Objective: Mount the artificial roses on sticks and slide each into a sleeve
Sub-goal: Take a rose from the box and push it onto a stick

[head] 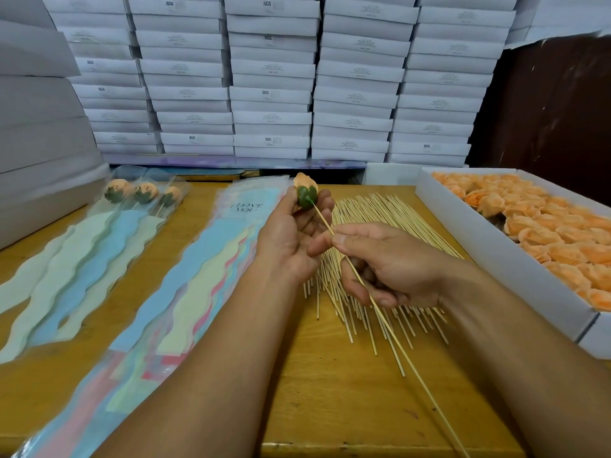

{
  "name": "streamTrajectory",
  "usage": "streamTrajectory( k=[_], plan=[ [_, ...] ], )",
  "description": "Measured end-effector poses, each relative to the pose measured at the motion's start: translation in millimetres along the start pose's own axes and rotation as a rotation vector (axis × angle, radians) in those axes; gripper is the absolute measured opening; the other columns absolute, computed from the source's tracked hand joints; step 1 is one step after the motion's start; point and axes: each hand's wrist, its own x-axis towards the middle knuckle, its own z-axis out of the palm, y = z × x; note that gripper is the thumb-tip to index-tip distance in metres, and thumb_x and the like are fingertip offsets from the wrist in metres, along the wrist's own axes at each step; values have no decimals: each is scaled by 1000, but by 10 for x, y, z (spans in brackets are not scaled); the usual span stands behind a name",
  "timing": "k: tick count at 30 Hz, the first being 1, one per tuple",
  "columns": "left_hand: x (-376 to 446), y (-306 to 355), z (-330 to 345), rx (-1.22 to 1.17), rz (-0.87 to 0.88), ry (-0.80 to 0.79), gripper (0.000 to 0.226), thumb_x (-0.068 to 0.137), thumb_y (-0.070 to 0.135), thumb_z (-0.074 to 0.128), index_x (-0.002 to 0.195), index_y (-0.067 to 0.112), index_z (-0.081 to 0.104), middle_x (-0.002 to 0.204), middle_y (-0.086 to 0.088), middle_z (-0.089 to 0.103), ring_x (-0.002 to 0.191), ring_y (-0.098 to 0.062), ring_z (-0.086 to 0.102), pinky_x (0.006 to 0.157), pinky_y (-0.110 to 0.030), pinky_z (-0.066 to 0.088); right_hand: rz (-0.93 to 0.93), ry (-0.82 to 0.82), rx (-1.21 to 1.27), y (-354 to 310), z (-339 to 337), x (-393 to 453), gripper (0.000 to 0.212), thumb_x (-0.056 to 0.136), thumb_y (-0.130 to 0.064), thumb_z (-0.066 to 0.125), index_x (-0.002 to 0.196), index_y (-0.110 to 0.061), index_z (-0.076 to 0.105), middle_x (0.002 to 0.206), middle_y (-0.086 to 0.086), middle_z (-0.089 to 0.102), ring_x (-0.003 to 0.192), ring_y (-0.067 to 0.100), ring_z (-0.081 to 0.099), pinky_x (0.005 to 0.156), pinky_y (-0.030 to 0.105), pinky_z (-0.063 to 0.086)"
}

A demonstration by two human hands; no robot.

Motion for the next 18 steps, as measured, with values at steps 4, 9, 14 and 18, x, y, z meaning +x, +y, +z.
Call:
streamTrajectory(
  k=[4,9,14,18],
  plan=[
    [-4,-3,-2,0,-2,0,34,104,29,51,105,-2,66,87,-13,75,69,-15,71,58,-20,56,-8,-9,10,7,-6,0,30,109,-34,37,114,-29,66,58,7,61,33,10,41,32,17,26],
    [-6,-2,3,7,3,2,36,104,29,50,116,-2,64,88,-12,75,68,-14,72,59,-20,56,-14,-7,18,17,-15,10,29,109,-34,38,115,-29,66,58,7,61,33,10,41,32,16,27],
    [-7,-4,-3,9,-2,0,36,104,30,50,111,-1,65,88,-13,75,69,-15,72,59,-20,57,-20,-20,29,32,-21,13,29,108,-35,40,114,-29,67,58,7,61,33,10,42,32,16,27],
    [-4,-4,-1,8,2,2,34,104,30,50,110,-1,65,88,-13,75,69,-15,72,59,-20,57,-15,-25,24,38,-26,18,29,108,-36,40,114,-30,67,59,7,62,33,10,42,32,16,28]
  ],
)
